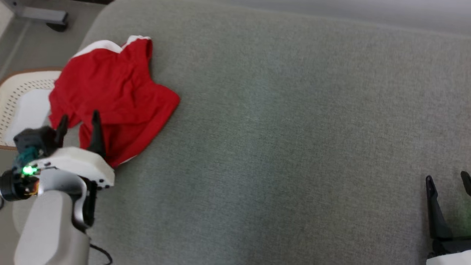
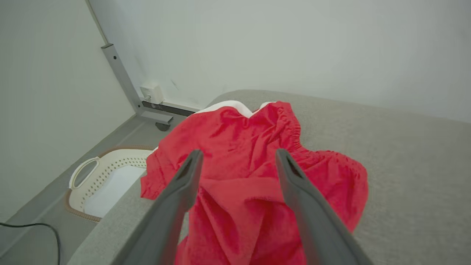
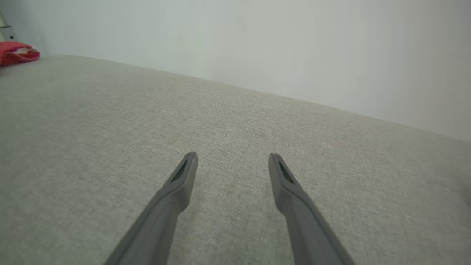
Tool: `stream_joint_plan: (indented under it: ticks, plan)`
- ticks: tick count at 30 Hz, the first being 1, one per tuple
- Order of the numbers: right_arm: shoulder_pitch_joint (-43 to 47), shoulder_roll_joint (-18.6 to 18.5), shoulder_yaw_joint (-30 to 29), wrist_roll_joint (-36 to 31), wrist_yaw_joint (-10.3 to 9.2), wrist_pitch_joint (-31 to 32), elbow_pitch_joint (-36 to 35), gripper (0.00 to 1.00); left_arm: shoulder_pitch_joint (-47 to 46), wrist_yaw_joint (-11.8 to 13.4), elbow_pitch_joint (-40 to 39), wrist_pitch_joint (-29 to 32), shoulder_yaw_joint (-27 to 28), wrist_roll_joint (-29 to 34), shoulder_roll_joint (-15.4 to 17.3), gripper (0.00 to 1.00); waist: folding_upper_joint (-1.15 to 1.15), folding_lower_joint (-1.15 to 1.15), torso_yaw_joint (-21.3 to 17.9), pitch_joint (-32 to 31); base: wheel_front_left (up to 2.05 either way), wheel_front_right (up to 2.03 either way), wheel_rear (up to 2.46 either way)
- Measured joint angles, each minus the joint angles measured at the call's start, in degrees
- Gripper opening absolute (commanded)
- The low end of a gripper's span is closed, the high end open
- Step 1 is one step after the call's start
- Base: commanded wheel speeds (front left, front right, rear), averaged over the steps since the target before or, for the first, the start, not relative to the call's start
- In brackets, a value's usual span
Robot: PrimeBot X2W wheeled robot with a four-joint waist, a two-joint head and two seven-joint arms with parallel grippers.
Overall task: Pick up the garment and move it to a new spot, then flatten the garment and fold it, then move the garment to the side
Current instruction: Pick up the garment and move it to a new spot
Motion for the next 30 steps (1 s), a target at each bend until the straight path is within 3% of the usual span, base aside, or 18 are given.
stream_joint_plan:
  ticks: [11, 12, 20, 25, 30]
  plan:
    - [-4.3, -0.8, 1.9, 0.2, 0.03, -0.1, -1.6, 1.0, -13.0, -2.5, 17.7, 20.2, -1.2, -2.6, 3.0, 1.0, 0.0, -0.01, -5.0, 6.7, 0.0, 0.0, 0.0]
    - [-4.5, -0.5, 2.0, 0.3, 0.03, -0.1, -1.5, 1.0, -13.7, -2.8, 18.7, 21.4, -1.2, -2.9, 3.2, 0.0, 0.0, -0.01, -5.3, 6.7, 0.0, 0.0, 0.0]
    - [-3.3, 2.1, 1.9, 0.6, 0.02, 0.0, 1.6, 1.0, -14.6, -2.6, 16.8, 15.0, -1.3, -2.8, 3.4, 0.0, 0.0, -0.01, -6.5, 1.9, 0.0, 0.0, 0.0]
    - [-1.7, 4.4, 3.0, 1.0, 0.02, 0.0, 3.2, 1.0, -15.1, -3.8, 9.8, 13.6, -2.6, -2.4, 4.0, 0.0, 0.0, -0.01, -7.2, -3.5, 0.0, 0.0, 0.0]
    - [0.0, 6.1, 3.6, 1.1, 0.02, 0.0, 4.3, 1.0, -14.6, -5.3, 0.0, 15.9, -5.0, -2.8, 3.0, 0.0, 0.0, -0.02, -8.5, -9.2, 0.0, 0.0, 0.0]
